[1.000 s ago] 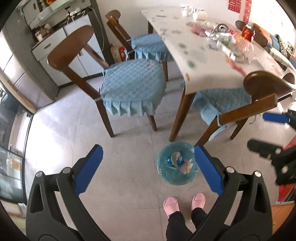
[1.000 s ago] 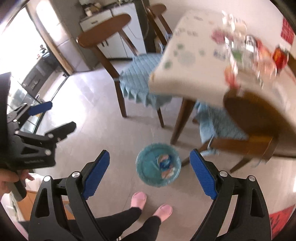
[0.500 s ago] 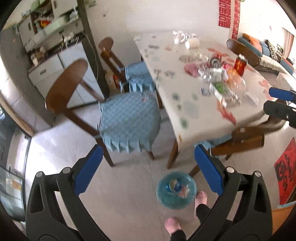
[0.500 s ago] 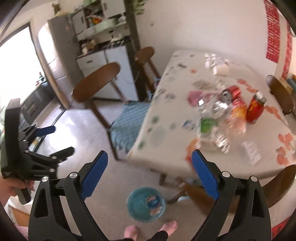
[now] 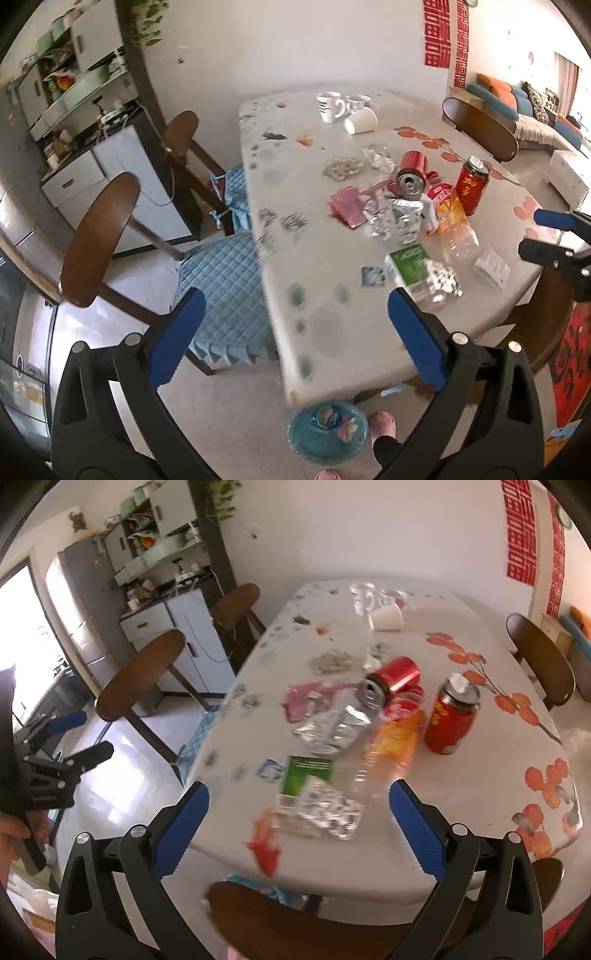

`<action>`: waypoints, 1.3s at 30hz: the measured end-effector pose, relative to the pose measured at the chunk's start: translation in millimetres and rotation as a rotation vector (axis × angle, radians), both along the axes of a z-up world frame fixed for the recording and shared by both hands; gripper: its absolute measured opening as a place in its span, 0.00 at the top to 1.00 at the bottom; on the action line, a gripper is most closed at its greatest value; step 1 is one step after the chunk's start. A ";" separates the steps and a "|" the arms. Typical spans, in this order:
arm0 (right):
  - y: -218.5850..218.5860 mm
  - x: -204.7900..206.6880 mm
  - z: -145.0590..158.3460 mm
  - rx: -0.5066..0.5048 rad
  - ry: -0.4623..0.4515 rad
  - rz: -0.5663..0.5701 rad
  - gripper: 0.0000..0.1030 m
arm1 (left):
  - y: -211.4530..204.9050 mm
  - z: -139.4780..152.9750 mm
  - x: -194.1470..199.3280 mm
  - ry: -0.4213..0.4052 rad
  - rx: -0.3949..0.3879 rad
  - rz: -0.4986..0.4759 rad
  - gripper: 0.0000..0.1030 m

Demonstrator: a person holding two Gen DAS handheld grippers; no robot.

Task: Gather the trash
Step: 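Raise both grippers from the bin back toward the table, then move the right gripper to the red can with tissue on top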

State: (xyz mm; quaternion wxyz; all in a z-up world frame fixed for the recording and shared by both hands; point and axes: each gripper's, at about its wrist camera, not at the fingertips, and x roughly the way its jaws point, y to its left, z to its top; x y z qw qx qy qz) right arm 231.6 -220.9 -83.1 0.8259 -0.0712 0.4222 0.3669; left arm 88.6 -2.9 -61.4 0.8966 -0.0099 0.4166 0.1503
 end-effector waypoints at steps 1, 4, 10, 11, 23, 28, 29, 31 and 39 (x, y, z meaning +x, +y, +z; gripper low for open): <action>-4.6 5.8 -3.0 -0.008 0.001 -0.004 0.06 | -4.4 -1.4 6.3 0.003 -0.007 -0.007 0.06; -23.6 27.3 -15.8 -0.029 0.018 -0.032 0.06 | -18.0 -8.6 30.0 0.028 -0.022 -0.025 0.06; -46.4 56.3 -39.2 -0.052 0.077 -0.045 0.06 | -49.8 -21.0 65.5 0.068 -0.014 -0.077 0.06; -49.0 60.4 -42.5 -0.054 0.080 -0.050 0.06 | -53.5 -21.9 69.9 0.073 -0.013 -0.080 0.06; -60.7 124.7 -47.6 -0.023 0.081 -0.116 0.06 | -84.0 -42.0 109.7 0.121 -0.025 -0.103 0.06; -58.3 144.4 -49.3 -0.035 0.047 -0.116 0.06 | -90.3 -47.6 119.8 0.130 -0.031 -0.108 0.06; -58.2 148.1 -50.4 -0.040 0.039 -0.120 0.06 | -92.2 -49.0 121.4 0.131 -0.037 -0.112 0.06; -57.6 154.4 -53.2 -0.043 0.032 -0.122 0.06 | -95.4 -51.4 124.1 0.133 -0.041 -0.118 0.06; -53.6 178.9 -70.7 -0.057 0.027 -0.143 0.06 | -109.6 -62.3 139.1 0.151 -0.057 -0.150 0.06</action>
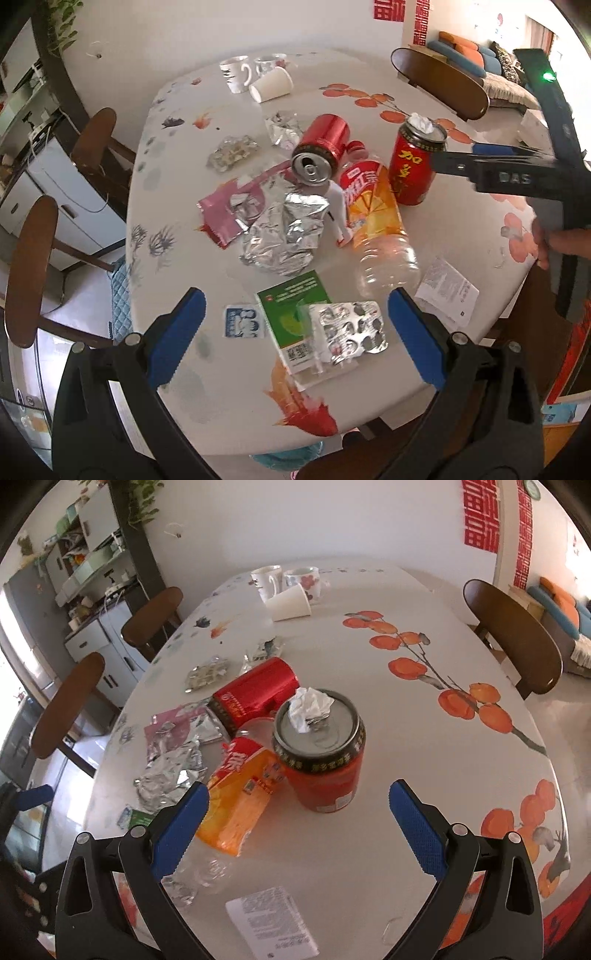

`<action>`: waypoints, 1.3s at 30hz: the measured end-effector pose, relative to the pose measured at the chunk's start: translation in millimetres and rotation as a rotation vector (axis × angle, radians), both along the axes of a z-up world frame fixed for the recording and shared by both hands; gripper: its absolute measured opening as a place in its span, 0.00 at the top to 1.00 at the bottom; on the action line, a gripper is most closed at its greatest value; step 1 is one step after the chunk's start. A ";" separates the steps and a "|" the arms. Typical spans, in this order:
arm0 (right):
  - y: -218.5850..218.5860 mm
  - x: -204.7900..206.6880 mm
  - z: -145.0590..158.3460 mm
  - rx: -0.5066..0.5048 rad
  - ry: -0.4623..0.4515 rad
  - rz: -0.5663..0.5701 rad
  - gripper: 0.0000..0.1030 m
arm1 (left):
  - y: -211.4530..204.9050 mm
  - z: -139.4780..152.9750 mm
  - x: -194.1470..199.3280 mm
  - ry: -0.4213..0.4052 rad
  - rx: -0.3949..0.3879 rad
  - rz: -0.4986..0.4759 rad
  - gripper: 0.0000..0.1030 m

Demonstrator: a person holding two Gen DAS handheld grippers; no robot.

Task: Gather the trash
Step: 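Move the right gripper to the red can with tissue on top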

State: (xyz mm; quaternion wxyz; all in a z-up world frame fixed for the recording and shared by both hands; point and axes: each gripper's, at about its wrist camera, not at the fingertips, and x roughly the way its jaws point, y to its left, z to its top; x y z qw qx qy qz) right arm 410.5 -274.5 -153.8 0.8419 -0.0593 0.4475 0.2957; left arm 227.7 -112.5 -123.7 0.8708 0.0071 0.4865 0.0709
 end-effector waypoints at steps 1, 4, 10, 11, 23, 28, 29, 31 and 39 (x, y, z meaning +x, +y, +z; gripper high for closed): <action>0.1 2.2 -1.6 0.005 0.002 -0.001 0.06 | -2.0 -0.4 1.7 0.000 0.002 -0.005 0.06; 1.1 11.0 -8.4 0.013 0.004 -0.015 0.06 | -9.2 -2.6 9.6 0.004 0.002 -0.024 0.06; 5.5 22.4 -19.6 0.016 0.013 -0.027 0.06 | -23.7 -8.3 25.1 0.013 -0.001 -0.070 0.06; 6.0 24.5 -21.2 0.019 0.011 -0.030 0.06 | -27.1 -10.3 28.7 0.017 0.001 -0.083 0.06; 11.6 41.1 -34.1 0.016 0.005 -0.035 0.07 | -45.1 -26.2 60.9 0.042 -0.008 -0.128 0.06; 12.9 41.0 -36.3 0.018 0.002 -0.022 0.07 | -47.2 -31.1 63.1 0.043 -0.004 -0.129 0.06; 13.2 41.4 -37.4 0.014 0.001 -0.021 0.07 | -47.2 -31.4 63.2 0.051 -0.009 -0.130 0.06; 13.1 42.5 -39.3 0.013 0.002 -0.022 0.08 | -46.8 -32.1 61.9 0.053 -0.015 -0.128 0.06; 15.3 46.2 -51.2 0.010 0.048 -0.031 0.32 | -36.9 -34.4 45.2 0.062 -0.017 -0.131 0.06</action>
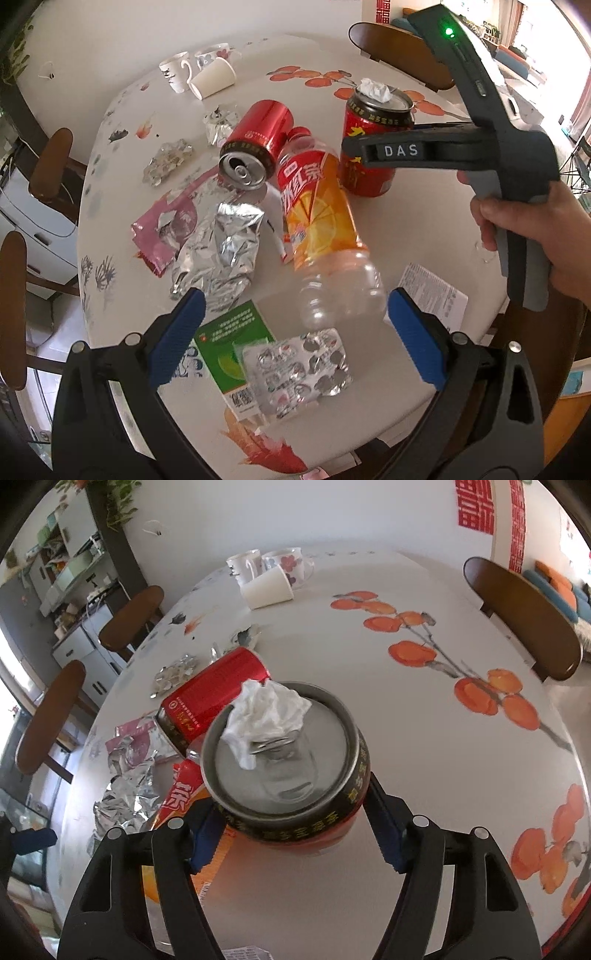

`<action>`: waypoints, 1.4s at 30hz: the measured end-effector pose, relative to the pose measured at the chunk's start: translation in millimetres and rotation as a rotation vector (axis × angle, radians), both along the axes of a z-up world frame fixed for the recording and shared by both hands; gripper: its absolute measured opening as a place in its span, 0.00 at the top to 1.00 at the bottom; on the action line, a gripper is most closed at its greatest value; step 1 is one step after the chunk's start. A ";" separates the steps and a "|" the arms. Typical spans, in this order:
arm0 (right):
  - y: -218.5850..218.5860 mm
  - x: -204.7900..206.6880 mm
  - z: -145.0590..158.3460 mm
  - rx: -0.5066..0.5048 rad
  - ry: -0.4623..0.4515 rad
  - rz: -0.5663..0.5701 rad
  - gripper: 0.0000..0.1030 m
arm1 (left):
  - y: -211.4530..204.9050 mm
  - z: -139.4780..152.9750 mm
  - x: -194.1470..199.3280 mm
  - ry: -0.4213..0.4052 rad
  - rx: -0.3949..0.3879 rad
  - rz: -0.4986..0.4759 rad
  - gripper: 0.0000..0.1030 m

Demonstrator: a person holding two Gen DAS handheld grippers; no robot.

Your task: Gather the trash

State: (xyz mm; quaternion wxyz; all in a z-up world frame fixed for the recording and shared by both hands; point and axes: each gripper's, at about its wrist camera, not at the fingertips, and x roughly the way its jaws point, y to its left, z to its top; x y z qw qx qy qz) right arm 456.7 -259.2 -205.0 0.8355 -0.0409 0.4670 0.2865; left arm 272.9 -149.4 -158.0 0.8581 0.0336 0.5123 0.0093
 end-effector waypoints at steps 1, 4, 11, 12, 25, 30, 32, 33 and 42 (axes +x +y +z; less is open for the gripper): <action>1.4 -1.3 0.2 -0.006 -0.010 0.004 0.33 | 2.2 -0.1 -3.7 -0.001 -0.004 -0.005 0.06; 3.9 -2.3 0.3 -0.008 -0.020 0.011 0.33 | 8.1 -1.5 -13.0 -0.002 -0.011 -0.014 0.06; 2.3 -0.5 0.6 -0.007 -0.028 -0.006 0.34 | 23.6 -16.5 -30.1 0.029 0.000 -0.008 0.06; 2.6 -0.6 0.3 -0.011 -0.029 -0.003 0.34 | 24.6 -18.6 -30.7 0.036 0.002 -0.009 0.06; 5.7 -0.5 0.8 -0.021 -0.037 0.004 0.34 | 26.7 -51.1 -32.8 0.085 0.023 -0.028 0.07; 5.1 -2.2 0.2 -0.016 -0.035 -0.005 0.34 | 23.7 -65.2 -33.1 0.109 0.011 -0.031 0.25; 4.9 -2.7 0.2 -0.016 -0.038 -0.004 0.34 | 22.3 -64.5 -32.1 0.094 0.011 -0.029 0.33; 4.6 -2.8 0.2 -0.015 -0.036 -0.003 0.34 | 21.5 -64.0 -30.9 0.092 0.013 -0.030 0.35; 2.9 -5.2 -0.1 -0.017 -0.033 -0.001 0.34 | 25.1 -52.7 -19.9 0.075 -0.031 -0.018 0.67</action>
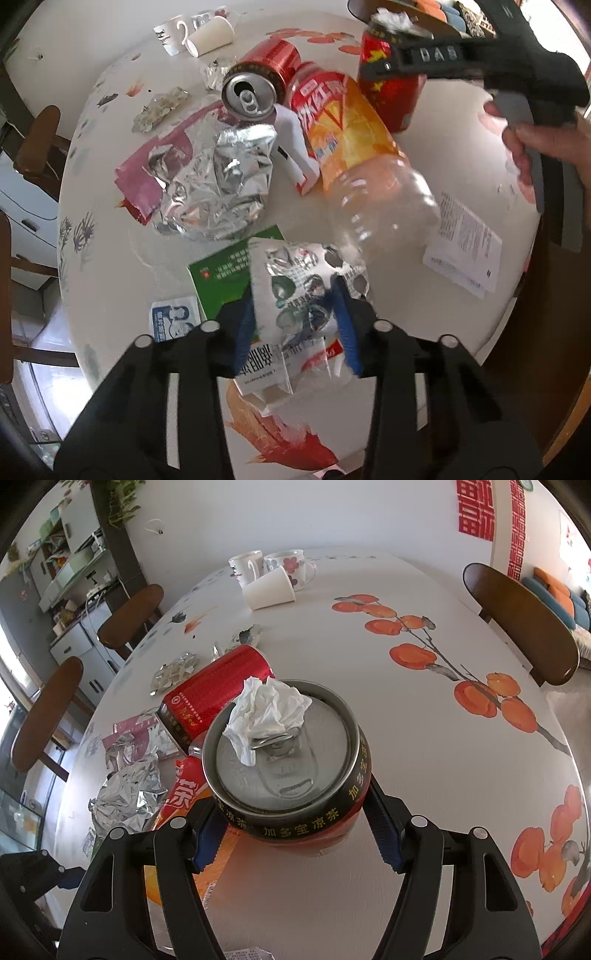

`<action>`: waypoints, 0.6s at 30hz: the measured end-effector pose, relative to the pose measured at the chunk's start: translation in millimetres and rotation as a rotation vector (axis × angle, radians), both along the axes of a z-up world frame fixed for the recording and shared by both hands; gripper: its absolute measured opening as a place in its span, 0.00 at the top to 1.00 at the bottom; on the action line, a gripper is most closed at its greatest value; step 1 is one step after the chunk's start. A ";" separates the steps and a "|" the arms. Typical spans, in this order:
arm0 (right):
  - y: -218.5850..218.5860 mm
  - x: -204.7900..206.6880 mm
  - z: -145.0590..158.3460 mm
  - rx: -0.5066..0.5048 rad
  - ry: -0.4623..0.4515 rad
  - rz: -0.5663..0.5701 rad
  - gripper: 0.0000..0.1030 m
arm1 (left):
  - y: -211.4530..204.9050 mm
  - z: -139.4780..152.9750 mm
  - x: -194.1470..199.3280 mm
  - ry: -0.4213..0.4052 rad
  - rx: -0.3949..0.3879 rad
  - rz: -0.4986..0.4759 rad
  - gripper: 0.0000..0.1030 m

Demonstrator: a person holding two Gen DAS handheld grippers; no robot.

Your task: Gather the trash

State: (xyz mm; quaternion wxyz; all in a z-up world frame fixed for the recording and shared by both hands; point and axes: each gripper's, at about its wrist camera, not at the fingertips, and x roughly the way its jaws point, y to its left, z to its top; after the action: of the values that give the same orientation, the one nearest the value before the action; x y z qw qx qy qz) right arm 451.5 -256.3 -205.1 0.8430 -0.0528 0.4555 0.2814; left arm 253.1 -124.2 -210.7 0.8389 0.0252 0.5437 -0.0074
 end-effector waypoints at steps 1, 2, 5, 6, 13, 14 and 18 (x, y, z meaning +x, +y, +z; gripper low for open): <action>-0.4 -0.7 0.3 0.000 -0.001 0.001 0.34 | 1.2 1.9 1.0 -0.006 -0.004 0.003 0.71; -1.0 -1.5 0.6 0.000 0.000 0.002 0.34 | 2.4 4.6 2.3 -0.015 -0.005 0.009 0.75; -1.9 -4.0 2.3 -0.004 -0.003 0.006 0.34 | 5.1 7.5 6.2 -0.020 -0.018 0.017 0.78; -2.7 -4.3 3.3 -0.003 -0.004 0.006 0.34 | 5.7 7.8 7.1 -0.019 -0.023 0.016 0.78; -5.4 -12.0 17.6 -0.005 -0.027 0.026 0.34 | 3.8 20.2 7.4 -0.054 -0.021 0.003 0.87; -6.8 -13.6 20.4 -0.005 -0.032 0.028 0.34 | 4.3 22.0 8.6 -0.058 -0.028 0.003 0.89; -11.1 -19.7 28.9 -0.001 -0.035 0.038 0.35 | 4.6 27.9 10.9 -0.071 -0.032 0.002 0.92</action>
State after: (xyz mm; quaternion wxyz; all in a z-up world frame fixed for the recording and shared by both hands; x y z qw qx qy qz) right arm 431.7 -267.5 -176.3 0.8453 -0.0669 0.4397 0.2962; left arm 264.0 -119.7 -182.8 0.8581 0.0116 0.5132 -0.0144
